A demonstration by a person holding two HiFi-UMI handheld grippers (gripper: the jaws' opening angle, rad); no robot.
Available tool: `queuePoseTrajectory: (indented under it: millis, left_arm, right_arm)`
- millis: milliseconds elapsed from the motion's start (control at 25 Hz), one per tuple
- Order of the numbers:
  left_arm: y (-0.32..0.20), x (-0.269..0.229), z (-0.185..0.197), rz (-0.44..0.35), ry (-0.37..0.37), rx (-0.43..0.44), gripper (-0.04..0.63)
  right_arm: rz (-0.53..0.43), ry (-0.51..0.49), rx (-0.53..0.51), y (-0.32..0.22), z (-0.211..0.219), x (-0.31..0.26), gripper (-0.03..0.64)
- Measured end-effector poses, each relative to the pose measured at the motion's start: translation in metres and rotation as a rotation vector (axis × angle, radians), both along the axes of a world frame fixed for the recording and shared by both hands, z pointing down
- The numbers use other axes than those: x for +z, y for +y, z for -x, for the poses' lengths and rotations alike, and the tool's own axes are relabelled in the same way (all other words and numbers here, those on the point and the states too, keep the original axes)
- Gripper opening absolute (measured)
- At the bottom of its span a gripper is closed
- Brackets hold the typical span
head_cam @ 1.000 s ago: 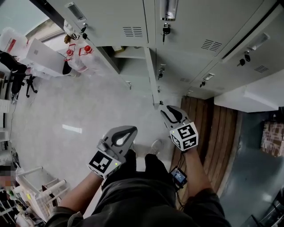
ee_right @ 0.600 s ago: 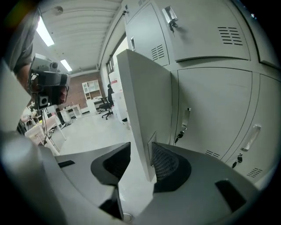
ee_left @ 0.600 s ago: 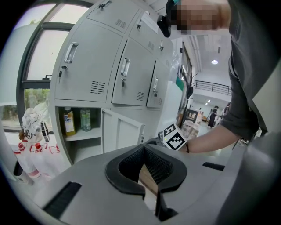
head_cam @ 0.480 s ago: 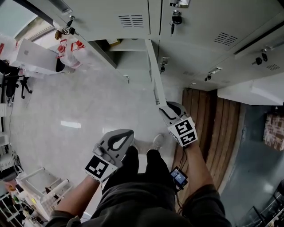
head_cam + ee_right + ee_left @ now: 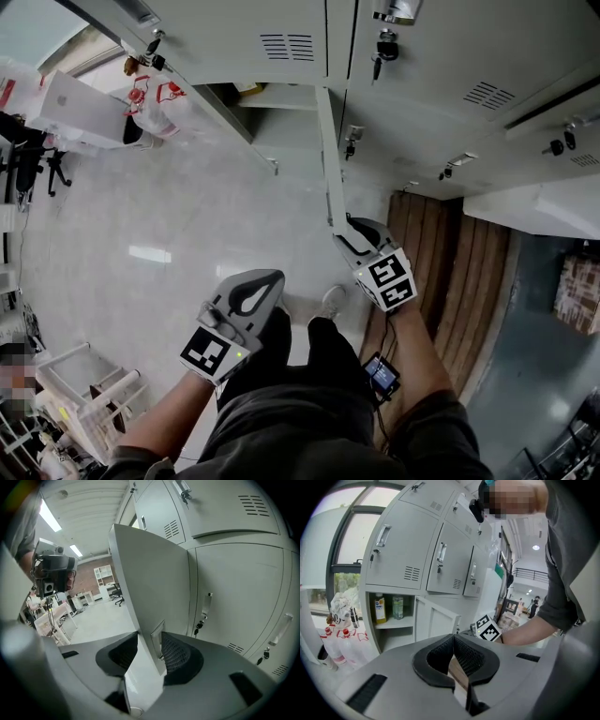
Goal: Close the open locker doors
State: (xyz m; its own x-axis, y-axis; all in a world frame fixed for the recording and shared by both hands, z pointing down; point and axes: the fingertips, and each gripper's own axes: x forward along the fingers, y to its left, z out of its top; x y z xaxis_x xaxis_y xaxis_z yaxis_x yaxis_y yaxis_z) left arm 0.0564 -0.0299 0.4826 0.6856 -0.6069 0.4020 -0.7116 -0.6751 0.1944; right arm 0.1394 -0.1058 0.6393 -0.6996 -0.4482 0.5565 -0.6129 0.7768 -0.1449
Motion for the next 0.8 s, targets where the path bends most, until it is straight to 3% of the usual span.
queuePoseTrajectory:
  millis: [240, 560, 800]
  left_arm:
    - [0.002, -0.003, 0.028, -0.018, 0.007, -0.018, 0.011]
    - [-0.013, -0.002, 0.082, -0.013, 0.04, 0.03, 0.011]
    - [-0.02, 0.0, 0.123, -0.01, 0.064, 0.053, 0.011]
  right_arm:
    - [0.023, 0.008, 0.049, 0.002, 0.01, 0.003, 0.135]
    - [0.091, -0.036, 0.189, 0.004, 0.034, 0.003, 0.135]
    - [0.081, -0.023, 0.269, 0.002, 0.064, 0.004, 0.135]
